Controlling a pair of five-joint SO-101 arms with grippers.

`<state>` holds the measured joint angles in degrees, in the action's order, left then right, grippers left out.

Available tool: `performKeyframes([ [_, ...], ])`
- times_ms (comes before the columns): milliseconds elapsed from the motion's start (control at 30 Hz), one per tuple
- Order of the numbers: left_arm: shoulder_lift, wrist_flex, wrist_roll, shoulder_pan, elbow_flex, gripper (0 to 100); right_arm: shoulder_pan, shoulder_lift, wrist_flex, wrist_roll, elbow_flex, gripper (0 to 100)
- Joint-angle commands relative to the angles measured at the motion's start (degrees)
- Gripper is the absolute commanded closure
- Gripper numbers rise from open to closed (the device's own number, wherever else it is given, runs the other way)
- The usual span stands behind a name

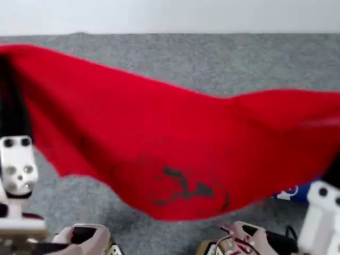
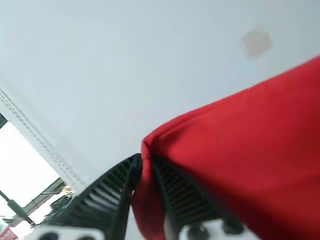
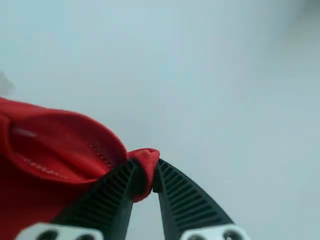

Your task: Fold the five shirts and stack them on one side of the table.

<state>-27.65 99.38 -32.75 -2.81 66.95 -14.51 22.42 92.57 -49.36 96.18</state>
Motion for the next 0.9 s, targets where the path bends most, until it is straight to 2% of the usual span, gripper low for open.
performKeyframes([
  [0, -5.1, 1.1, -4.0, -1.4, -6.5, 100, -2.3, 0.5, 0.2, -0.6, -0.3, 98.7],
  [267, -18.2, 1.1, -8.8, -1.7, -31.3, 100, -2.2, -0.2, 5.5, -1.3, -1.0, 98.7],
  [500, -21.6, -0.6, -16.4, -2.9, -55.7, 100, -0.6, -4.4, 8.6, -1.1, -14.8, 98.7],
  [667, -21.6, -13.0, -16.4, -2.9, -71.2, 100, 7.5, -6.2, 8.3, -1.1, -29.6, 98.7],
  [867, -21.5, -38.7, -16.4, -2.9, -93.1, 100, 10.5, -10.5, -2.1, 0.3, -47.9, 98.7],
])
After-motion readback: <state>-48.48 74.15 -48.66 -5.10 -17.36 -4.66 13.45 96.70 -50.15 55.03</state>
